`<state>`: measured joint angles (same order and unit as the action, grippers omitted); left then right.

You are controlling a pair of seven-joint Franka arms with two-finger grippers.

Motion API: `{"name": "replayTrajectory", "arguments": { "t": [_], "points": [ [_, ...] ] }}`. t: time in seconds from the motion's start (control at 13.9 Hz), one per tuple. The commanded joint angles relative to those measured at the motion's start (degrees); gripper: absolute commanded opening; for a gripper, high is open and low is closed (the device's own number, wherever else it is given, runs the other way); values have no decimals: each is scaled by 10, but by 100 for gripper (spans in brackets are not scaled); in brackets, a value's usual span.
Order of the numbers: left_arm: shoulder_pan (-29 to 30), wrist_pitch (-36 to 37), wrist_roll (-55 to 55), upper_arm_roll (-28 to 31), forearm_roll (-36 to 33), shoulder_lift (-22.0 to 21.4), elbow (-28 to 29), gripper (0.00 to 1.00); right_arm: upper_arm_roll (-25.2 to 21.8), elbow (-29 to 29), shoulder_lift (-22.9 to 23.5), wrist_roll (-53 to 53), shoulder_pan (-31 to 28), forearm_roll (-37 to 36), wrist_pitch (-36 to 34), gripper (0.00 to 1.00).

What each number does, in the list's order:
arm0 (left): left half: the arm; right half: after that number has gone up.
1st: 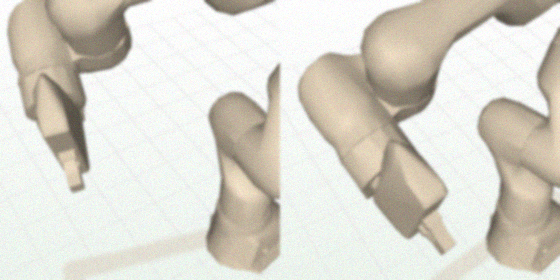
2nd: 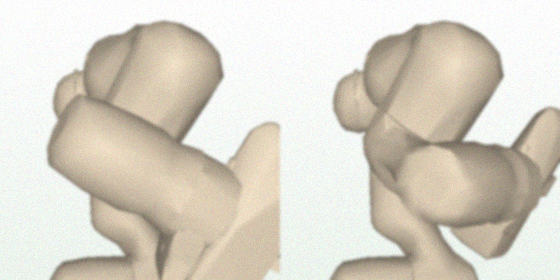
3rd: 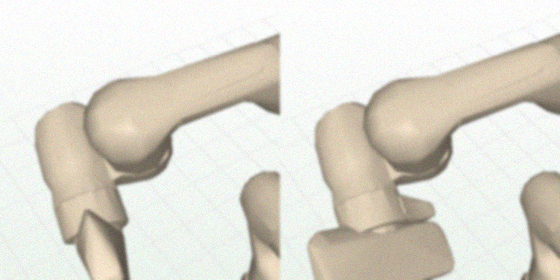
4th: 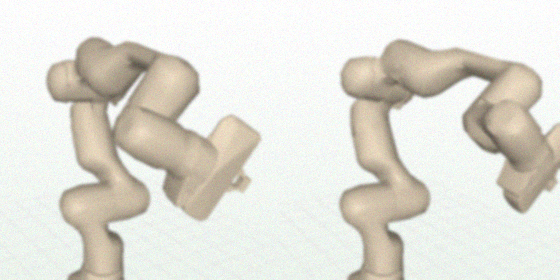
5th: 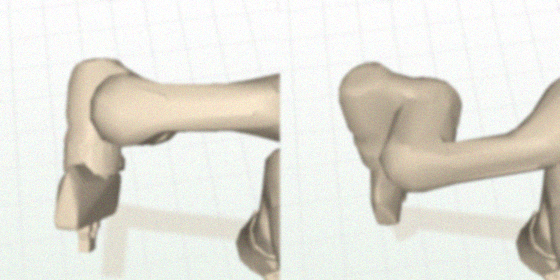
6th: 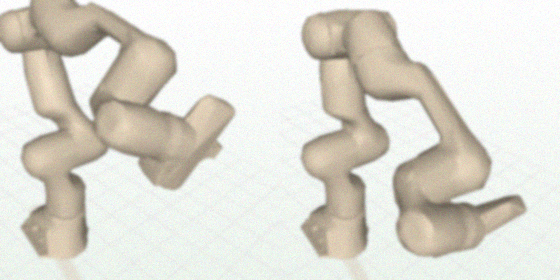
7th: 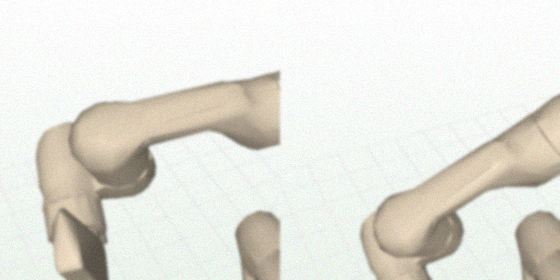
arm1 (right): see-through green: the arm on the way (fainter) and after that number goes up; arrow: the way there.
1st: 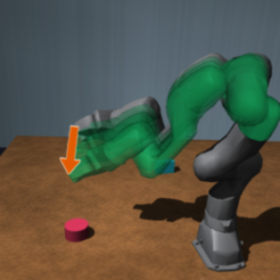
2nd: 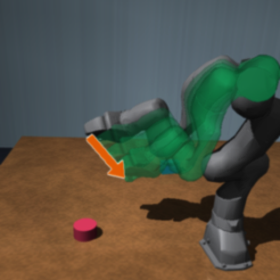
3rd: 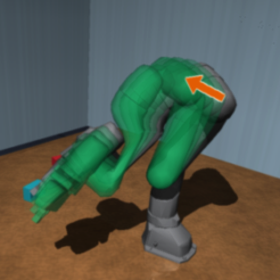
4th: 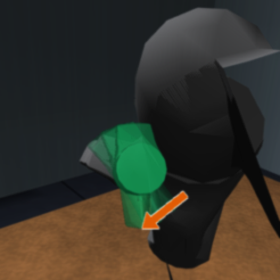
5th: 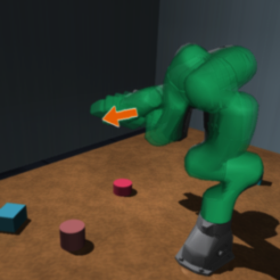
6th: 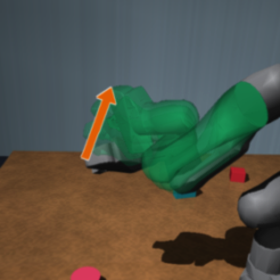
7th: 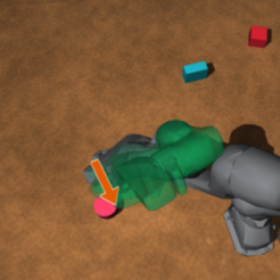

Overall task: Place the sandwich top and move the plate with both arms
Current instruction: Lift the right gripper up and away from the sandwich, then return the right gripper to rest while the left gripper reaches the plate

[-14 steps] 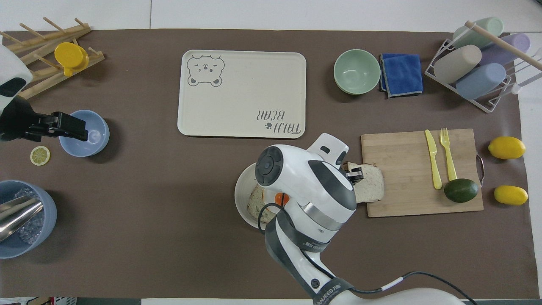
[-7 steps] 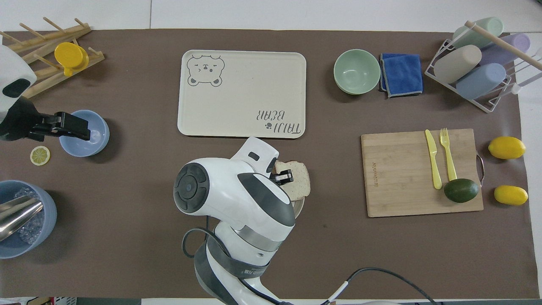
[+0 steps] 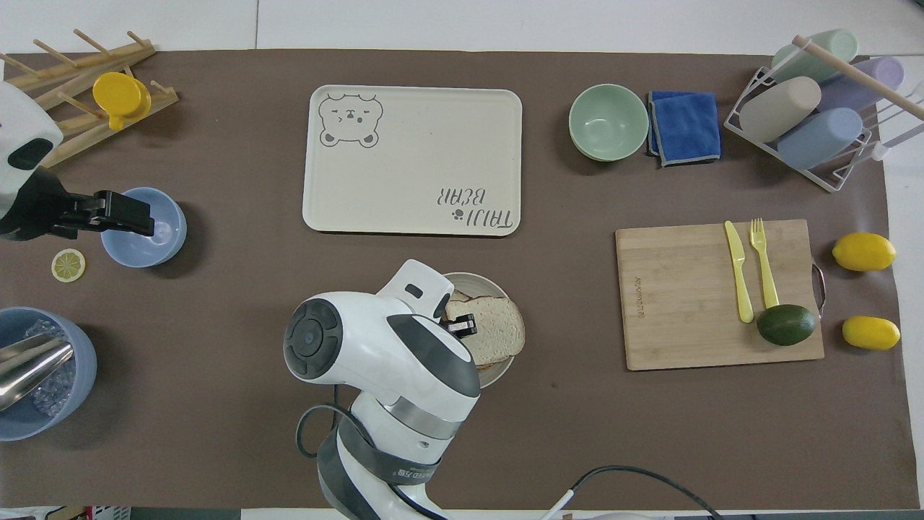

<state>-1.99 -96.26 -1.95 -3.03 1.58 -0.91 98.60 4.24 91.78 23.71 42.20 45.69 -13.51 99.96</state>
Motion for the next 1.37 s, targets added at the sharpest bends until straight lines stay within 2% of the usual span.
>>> {"name": "replayTrajectory", "arguments": {
  "t": [0.0,0.14,0.22,0.29,0.36,0.58,0.72,0.94,1.15,1.3],
  "points": [
    [6,-28,-1,-3,19,-21,37,100,5,19,-16,25,3,13,15,0],
    [6,-41,-8,-3,29,-26,51,100,5,20,-16,25,3,14,20,0],
    [4,-43,-10,-3,30,-29,56,100,5,21,-16,25,1,14,22,13],
    [2,-47,-15,-3,30,-29,62,100,5,20,-16,24,-1,14,29,66],
    [0,-50,-16,-3,33,-30,65,100,5,18,-15,24,-2,14,38,98],
    [-2,-66,-17,-4,44,-29,79,100,6,4,-17,25,-24,16,64,100],
    [-10,-72,-17,-5,44,-27,82,100,2,-33,-20,22,-53,65,65,100],
    [-31,-103,-52,-6,70,-27,109,100,2,-35,-86,-6,-149,81,21,100],
    [-104,-157,-125,-6,76,-26,161,100,3,-35,-138,-118,-251,82,-60,100],
    [-143,-182,-140,-6,88,-19,189,100,2,-35,-178,-191,-316,110,-101,100]
  ]
}}
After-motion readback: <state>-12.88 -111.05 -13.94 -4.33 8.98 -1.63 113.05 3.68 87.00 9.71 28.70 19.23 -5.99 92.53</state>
